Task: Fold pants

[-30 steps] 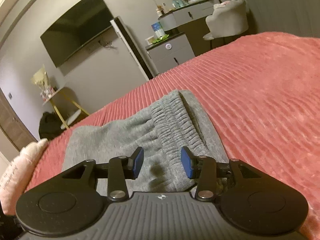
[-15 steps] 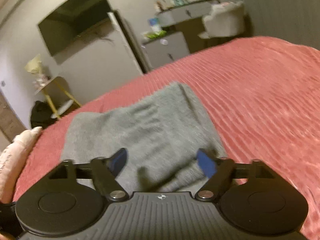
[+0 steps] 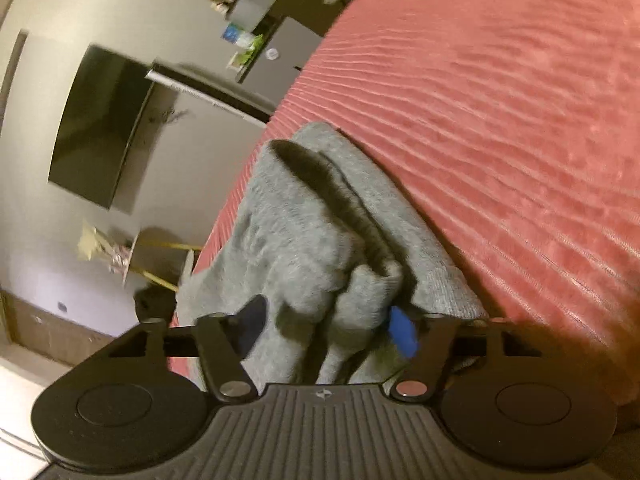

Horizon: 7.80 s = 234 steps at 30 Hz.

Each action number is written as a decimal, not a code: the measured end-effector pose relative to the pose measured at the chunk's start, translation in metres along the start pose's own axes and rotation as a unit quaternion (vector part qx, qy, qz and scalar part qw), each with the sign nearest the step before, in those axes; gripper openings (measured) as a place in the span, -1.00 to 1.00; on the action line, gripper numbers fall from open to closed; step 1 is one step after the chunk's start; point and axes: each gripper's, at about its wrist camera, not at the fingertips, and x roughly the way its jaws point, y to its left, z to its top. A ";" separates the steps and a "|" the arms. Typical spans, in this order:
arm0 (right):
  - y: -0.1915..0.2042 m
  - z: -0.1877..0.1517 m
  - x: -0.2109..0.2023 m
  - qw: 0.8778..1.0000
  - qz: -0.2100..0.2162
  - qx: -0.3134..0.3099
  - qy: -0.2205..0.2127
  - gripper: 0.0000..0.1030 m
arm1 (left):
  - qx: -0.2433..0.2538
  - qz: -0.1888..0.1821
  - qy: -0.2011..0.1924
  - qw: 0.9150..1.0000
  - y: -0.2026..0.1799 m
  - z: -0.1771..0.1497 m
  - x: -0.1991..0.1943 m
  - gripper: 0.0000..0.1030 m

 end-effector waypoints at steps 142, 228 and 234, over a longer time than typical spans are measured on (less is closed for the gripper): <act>0.040 0.008 0.070 0.992 -0.014 -0.123 -0.026 -0.20 | -0.210 -0.208 -0.097 0.950 0.022 0.018 0.039 -0.41; 0.036 0.039 0.060 0.998 -0.008 -0.064 -0.008 0.52 | -0.114 -0.047 -0.088 0.988 0.040 0.014 -0.013 0.69; 0.047 0.041 0.080 0.998 -0.006 -0.059 0.002 0.63 | -0.133 -0.093 -0.065 0.985 0.044 0.008 -0.009 0.70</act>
